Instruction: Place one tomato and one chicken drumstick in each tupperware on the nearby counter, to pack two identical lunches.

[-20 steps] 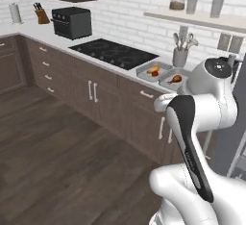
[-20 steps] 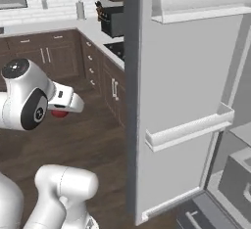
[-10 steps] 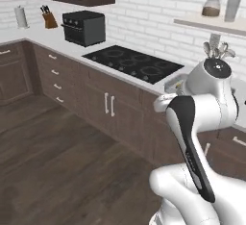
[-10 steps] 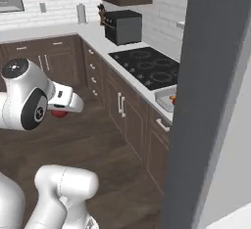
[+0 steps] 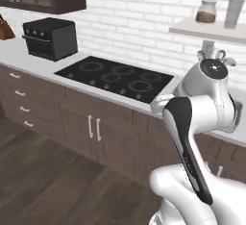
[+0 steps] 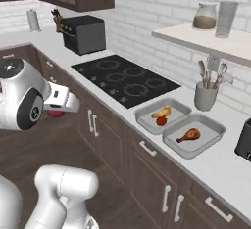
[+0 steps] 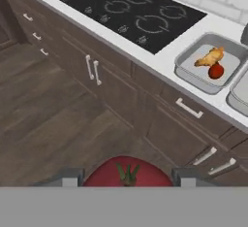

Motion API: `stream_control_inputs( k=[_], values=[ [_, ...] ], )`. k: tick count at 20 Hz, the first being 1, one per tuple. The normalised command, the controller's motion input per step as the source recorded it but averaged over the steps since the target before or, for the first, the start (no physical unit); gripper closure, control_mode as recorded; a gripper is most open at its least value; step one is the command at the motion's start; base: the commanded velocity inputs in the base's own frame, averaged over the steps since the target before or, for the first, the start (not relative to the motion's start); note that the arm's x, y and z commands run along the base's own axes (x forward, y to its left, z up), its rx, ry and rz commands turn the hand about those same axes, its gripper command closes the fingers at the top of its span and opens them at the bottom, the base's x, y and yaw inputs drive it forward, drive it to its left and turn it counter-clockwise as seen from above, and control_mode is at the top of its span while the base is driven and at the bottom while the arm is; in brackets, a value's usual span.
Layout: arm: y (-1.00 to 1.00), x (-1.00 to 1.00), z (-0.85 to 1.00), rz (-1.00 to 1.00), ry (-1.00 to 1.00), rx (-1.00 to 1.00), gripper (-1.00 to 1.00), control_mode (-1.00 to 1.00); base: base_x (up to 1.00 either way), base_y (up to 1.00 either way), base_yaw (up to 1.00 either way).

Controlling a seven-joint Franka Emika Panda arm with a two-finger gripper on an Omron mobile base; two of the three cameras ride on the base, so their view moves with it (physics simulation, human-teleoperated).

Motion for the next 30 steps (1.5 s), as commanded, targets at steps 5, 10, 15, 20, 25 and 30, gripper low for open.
stream_control_inputs(
  k=[5, 10, 15, 20, 25, 30],
  values=[
    [0.0, 0.0, 0.0, 0.0, 0.0, 0.0, 1.0, 1.0, 1.0, 0.12, -0.61],
    [0.0, 0.0, 0.0, 0.0, 0.0, 0.0, 1.0, 1.0, 0.45, 0.07, -0.81],
    [0.0, 0.0, 0.0, 0.0, 0.0, 0.0, 1.0, 1.0, 0.17, -0.42, -0.87],
    [0.0, 0.0, 0.0, 0.0, 0.0, 0.0, 1.0, 1.0, 0.73, -0.23, -0.34],
    [0.0, 0.0, 0.0, 0.0, 0.0, 0.0, 1.0, 1.0, 0.98, -0.07, 0.0],
    [-0.04, 0.71, -0.93, 0.0, 0.0, 0.0, 1.0, -1.0, 0.0, 0.0, 0.0]
  ],
)
